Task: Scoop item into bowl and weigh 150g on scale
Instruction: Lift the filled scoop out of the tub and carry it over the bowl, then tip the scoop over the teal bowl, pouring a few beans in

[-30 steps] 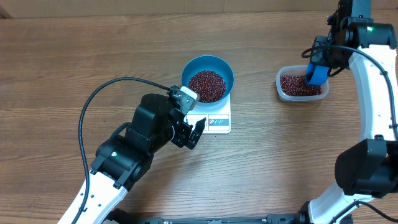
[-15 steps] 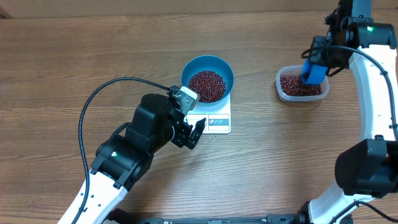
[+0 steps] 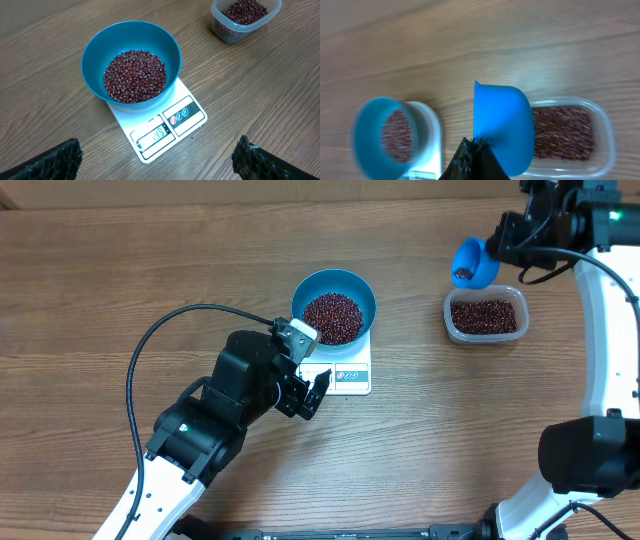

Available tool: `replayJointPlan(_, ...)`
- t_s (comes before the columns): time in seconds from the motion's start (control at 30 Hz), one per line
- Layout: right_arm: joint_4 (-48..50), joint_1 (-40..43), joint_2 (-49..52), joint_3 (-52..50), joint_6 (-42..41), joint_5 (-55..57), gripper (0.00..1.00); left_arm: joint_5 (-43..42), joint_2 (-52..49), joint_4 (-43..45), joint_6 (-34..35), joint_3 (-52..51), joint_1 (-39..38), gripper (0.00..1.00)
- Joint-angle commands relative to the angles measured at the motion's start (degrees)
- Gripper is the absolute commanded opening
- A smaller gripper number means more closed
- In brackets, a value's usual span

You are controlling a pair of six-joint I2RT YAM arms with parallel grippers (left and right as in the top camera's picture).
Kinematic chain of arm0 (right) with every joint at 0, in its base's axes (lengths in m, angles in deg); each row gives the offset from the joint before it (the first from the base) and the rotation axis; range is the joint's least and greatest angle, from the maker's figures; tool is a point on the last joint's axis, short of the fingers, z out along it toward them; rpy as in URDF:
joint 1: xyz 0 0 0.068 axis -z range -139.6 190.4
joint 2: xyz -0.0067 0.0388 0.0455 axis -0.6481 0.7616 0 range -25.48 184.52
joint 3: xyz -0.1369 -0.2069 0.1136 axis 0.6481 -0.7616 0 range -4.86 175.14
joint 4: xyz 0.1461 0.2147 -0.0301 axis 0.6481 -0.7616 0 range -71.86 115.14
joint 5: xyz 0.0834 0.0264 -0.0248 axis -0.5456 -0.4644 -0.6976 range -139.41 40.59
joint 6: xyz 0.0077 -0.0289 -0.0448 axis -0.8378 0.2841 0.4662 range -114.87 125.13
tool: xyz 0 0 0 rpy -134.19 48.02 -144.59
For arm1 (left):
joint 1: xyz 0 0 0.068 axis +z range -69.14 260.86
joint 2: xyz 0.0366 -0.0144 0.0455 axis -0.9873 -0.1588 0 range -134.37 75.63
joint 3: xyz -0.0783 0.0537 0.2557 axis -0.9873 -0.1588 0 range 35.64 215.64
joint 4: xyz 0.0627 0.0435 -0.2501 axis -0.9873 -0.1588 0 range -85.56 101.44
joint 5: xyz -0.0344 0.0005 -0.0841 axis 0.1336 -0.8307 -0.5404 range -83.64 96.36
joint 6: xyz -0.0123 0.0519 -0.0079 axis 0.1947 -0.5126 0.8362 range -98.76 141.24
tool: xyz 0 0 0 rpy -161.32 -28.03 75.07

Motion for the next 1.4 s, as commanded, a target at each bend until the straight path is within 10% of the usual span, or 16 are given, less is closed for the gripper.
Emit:
replayJointPlan(0.0,-0.7,-2.2,-0.1,4.6,0.2,-6.3,0.04,0.0,-0.2,0.0,0.3,-0.3,0.1,0.99)
replayJointPlan(0.7,-0.7,-32.0,-0.7,6.6,0.2,17.9,0.04,0.0,-0.2,0.0,0.4,-0.3,0.1,1.0)
replayJointPlan(1.37,0.5,-33.0,-0.4,5.4,-1.2,22.1,0.04,-0.2,-0.2,0.0,0.4,-0.3,0.1,1.0)
